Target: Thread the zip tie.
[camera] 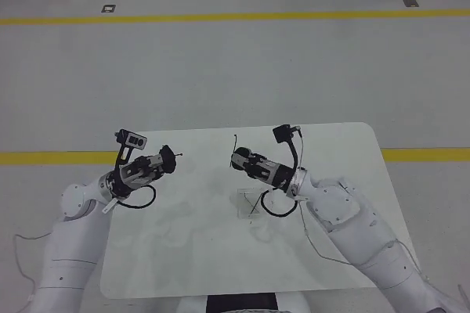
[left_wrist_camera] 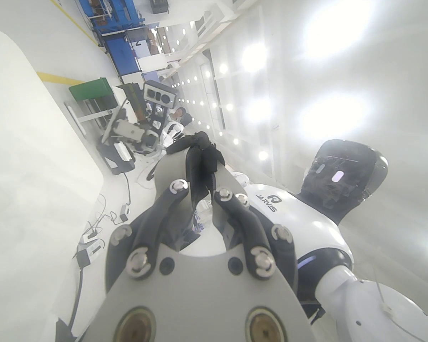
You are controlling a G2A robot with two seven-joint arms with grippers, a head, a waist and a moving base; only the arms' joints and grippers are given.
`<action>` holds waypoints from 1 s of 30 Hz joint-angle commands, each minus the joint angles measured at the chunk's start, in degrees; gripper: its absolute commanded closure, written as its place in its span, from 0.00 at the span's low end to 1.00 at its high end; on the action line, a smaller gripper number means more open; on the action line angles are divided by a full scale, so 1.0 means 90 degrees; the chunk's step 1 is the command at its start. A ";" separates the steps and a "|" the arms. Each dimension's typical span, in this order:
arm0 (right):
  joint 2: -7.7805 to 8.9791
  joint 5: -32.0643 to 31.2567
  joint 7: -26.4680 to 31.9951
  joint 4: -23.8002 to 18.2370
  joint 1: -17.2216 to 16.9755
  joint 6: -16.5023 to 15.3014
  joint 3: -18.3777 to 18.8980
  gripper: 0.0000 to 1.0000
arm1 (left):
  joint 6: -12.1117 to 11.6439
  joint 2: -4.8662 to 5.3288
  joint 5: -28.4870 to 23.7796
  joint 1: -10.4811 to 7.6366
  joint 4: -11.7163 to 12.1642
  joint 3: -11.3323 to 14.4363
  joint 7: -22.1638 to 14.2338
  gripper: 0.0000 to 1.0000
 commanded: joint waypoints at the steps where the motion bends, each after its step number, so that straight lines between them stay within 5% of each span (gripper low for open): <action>1: -0.0041 0.0197 -0.0256 -0.0031 -0.0007 0.0035 -0.0034 1.00 | 0.0000 -0.0091 0.0004 -0.0020 0.0082 -0.0023 -0.0032 1.00; 13: -0.0301 0.0920 -0.0820 0.0119 0.0231 -0.0117 -0.0429 1.00 | 0.0000 -0.0724 -0.0248 -0.0469 0.1043 0.0092 -0.0434 1.00; 24: -0.0301 0.0920 -0.0820 0.0119 0.0231 -0.0117 -0.0429 1.00 | 0.0013 -0.0725 -0.0220 -0.0462 0.1015 0.0114 -0.0360 1.00; 30: -0.0301 0.0920 -0.0820 0.0119 0.0231 -0.0117 -0.0429 1.00 | 0.0000 -0.0775 -0.0356 -0.0532 0.0941 0.0477 -0.0034 1.00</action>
